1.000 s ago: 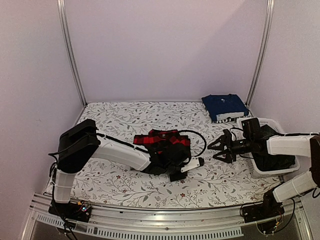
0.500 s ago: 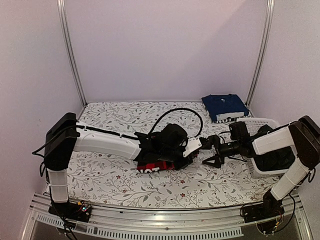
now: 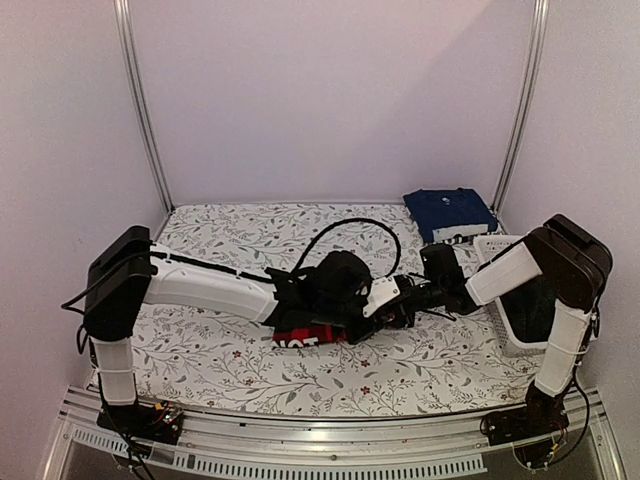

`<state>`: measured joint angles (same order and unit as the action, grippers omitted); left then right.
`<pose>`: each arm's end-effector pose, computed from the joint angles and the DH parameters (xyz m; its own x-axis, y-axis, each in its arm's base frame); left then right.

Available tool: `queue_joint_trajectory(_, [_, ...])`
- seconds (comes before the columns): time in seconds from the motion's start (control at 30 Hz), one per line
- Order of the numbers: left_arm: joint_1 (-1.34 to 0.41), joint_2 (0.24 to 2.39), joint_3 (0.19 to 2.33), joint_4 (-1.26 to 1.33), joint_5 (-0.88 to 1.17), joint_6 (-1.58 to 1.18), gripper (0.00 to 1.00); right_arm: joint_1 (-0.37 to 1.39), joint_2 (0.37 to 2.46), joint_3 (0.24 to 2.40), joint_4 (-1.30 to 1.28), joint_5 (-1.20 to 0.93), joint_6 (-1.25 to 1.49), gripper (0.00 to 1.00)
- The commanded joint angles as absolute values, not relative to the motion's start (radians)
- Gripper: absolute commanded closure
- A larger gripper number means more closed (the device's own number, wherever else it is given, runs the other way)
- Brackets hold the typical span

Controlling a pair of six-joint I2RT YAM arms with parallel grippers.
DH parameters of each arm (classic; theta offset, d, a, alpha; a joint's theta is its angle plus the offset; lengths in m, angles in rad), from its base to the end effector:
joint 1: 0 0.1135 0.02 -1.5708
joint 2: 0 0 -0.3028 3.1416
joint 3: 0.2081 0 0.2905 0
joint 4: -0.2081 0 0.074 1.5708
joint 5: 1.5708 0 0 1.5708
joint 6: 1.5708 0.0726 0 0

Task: Fold and stack the mixed laundry pile
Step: Pick up the square-folded shirt from the center of the board, then place the square-folded shirt at the corner of the board.

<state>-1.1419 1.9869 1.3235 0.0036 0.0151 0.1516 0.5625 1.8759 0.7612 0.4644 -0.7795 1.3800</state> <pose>0.2149 -0.4726 0.1729 -0.1139 0.6122 -0.7825 0.9423 0.3161 0.1102 0.3027 0.2512 0.0975 -0.9342 0.2366 0.2669 0.3412 0.3745 0.8622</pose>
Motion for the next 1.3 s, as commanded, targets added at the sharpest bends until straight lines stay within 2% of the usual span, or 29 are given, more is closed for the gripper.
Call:
queue_joint_trajectory(0.0, [-1.13,1.931,1.308,0.05,-0.011,0.142,1.0,0.581,1.906,0.804,0.454,-0.715,1.439,0.54])
queue_joint_trajectory(0.07, [-1.128,1.931,1.307,0.051,-0.032,0.139,1.0,0.587,1.896,0.815,0.447,-0.688,1.455,0.56])
queue_joint_trajectory(0.1, [-1.128,1.933,1.306,0.051,-0.031,0.138,1.0,0.589,1.893,0.827,0.437,-0.682,1.457,0.61])
queue_joint_trajectory(0.17, [-1.128,1.93,1.304,0.05,-0.032,0.132,1.0,0.591,1.895,0.854,0.401,-0.676,1.444,0.76])
queue_joint_trajectory(0.2, [-1.129,1.927,1.304,0.047,-0.035,0.129,0.97,0.589,1.896,0.869,0.367,-0.671,1.429,0.86])
queue_joint_trajectory(0.23, [-1.128,1.92,1.304,0.04,-0.041,0.123,0.9,0.587,1.898,0.885,0.338,-0.67,1.402,0.95])
queue_joint_trajectory(0.27, [-1.126,1.911,1.298,0.035,-0.044,0.116,0.82,0.583,1.903,0.906,0.301,-0.674,1.384,0.99])
queue_joint_trajectory(0.33, [-1.117,1.88,1.278,0.033,-0.051,0.097,0.57,0.58,1.918,0.994,0.182,-0.676,1.28,1.0])
queue_joint_trajectory(0.43, [-1.097,1.812,1.235,0.029,-0.113,0.036,0.26,0.576,1.948,1.163,-0.122,-0.639,1.1,1.0])
queue_joint_trajectory(0.6, [-1.051,1.709,1.161,0.003,-0.156,-0.042,0.02,0.533,2.031,1.43,-0.484,-0.542,0.726,1.0])
queue_joint_trajectory(0.8, [-1.015,1.647,1.11,-0.081,-0.198,-0.134,0.0,0.463,2.129,1.75,-0.787,-0.353,0.3,1.0])
queue_joint_trajectory(0.93, [-1.008,1.626,1.086,-0.1,-0.213,-0.179,0.0,0.429,2.206,1.989,-0.935,-0.183,0.151,1.0])
queue_joint_trajectory(1.13, [-1.007,1.615,1.073,-0.124,-0.219,-0.213,0.0,0.403,2.303,2.21,-0.997,0.053,0.018,1.0])
queue_joint_trajectory(1.27, [-1.008,1.616,1.069,-0.141,-0.225,-0.221,0.0,0.378,2.29,2.223,-0.951,0.138,-0.019,1.0])
